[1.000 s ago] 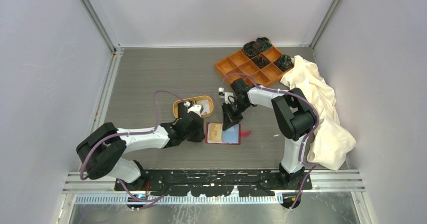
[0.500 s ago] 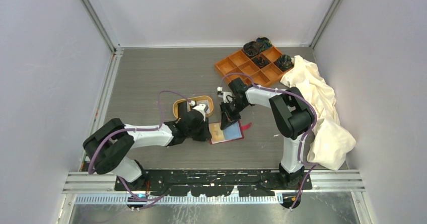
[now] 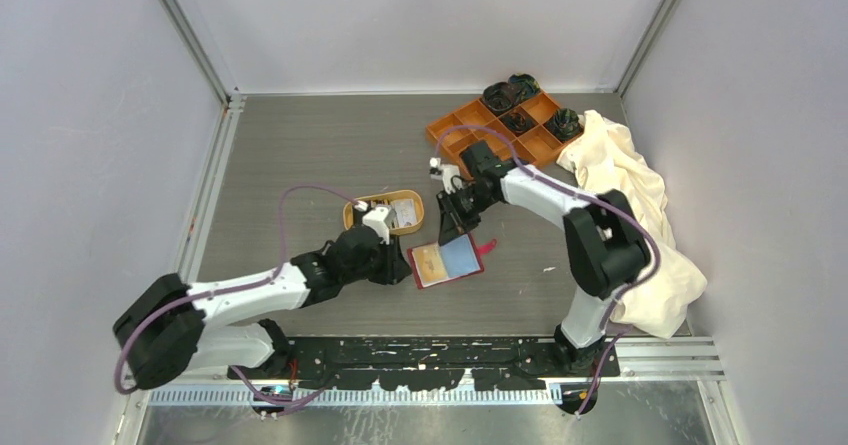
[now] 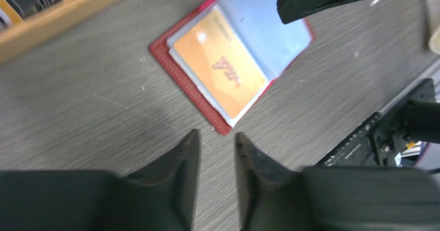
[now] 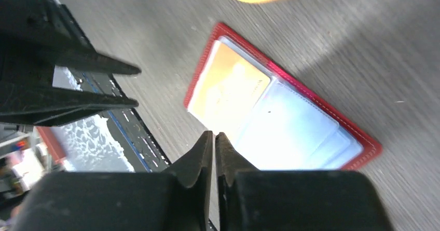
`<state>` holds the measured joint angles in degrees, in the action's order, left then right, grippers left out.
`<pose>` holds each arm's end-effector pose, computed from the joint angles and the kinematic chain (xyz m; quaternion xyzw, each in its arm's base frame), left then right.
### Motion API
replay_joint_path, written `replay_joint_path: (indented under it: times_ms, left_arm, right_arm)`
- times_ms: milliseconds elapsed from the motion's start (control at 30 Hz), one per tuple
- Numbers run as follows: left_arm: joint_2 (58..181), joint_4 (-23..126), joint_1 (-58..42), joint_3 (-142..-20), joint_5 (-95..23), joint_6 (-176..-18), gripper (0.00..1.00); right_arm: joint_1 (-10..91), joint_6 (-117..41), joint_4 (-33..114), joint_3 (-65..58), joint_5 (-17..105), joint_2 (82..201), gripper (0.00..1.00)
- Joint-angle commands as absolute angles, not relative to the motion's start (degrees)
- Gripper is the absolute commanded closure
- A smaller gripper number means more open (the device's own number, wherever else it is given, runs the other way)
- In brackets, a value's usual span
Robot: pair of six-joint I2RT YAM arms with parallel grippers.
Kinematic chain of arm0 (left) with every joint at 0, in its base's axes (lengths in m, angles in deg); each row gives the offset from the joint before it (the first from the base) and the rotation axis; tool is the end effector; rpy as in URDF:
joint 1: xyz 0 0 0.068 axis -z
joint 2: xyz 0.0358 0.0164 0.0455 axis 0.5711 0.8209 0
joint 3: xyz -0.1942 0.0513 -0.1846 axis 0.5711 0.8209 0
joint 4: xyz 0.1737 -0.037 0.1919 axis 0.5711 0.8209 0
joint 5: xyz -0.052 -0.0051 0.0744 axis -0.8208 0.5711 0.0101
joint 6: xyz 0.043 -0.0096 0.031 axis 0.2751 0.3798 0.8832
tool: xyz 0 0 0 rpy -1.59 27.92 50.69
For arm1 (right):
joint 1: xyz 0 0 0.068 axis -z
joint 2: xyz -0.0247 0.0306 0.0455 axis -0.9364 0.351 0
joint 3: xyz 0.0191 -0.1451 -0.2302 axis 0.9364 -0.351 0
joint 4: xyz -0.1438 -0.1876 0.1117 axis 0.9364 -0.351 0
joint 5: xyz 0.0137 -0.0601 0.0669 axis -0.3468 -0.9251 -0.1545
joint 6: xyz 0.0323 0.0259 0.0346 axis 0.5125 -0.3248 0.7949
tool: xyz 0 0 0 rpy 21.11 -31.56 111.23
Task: Put the credit cards into the card holder
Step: Pick up the credit card from the storage box.
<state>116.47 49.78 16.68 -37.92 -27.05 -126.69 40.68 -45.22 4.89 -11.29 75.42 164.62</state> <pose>0.1528 -0.1912 0.1736 0.0798 0.8987 -0.3064 0.3036 0.2945 0.1872 0.1776 -0.2843 0.8883 0.3554 0.0609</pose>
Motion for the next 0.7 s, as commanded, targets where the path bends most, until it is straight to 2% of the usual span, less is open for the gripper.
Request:
replay_joint_path:
  times_ms: [0, 133, 200, 267, 300, 400, 533, 667]
  left_arm:
    - [106.6, 50.8, 16.5, -37.8, -24.9, -121.5, 0.6]
    - [100.7, 54.9, 15.3, -39.8, -24.2, -116.8, 0.43]
    - [99.2, 58.6, 13.1, -42.5, -25.9, -114.7, 0.38]
    - [98.3, 62.1, 9.7, -46.0, -29.9, -113.4, 0.34]
    - [98.0, 64.0, 7.9, -47.8, -31.8, -113.3, 0.32]
    - [97.9, 69.7, 2.6, -54.3, -37.2, -113.5, 0.26]
    - [98.9, 78.6, -3.3, -64.1, -40.3, -111.1, 0.2]
    - [101.6, 86.5, -6.7, -71.5, -36.7, -103.7, 0.18]
  right_arm:
    - [40.8, -53.5, 4.7, -9.8, 74.6, 150.2, 0.84]
    - [40.8, -57.7, 10.2, -11.8, 69.1, 141.9, 0.66]
    - [40.8, -59.7, 14.6, -12.4, 66.4, 139.2, 0.39]
    - [40.8, -60.3, 19.8, -13.1, 65.0, 138.2, 0.05]
    - [40.8, -59.5, 21.8, -12.4, 66.2, 138.9, 0.01]
    - [40.8, -55.1, 17.6, -4.5, 75.1, 145.1, 0.0]
    - [38.8, -45.2, 23.2, -1.1, 76.2, 152.9, 0.13]
    - [37.3, -36.7, 21.5, 4.7, 73.1, 160.7, 0.28]
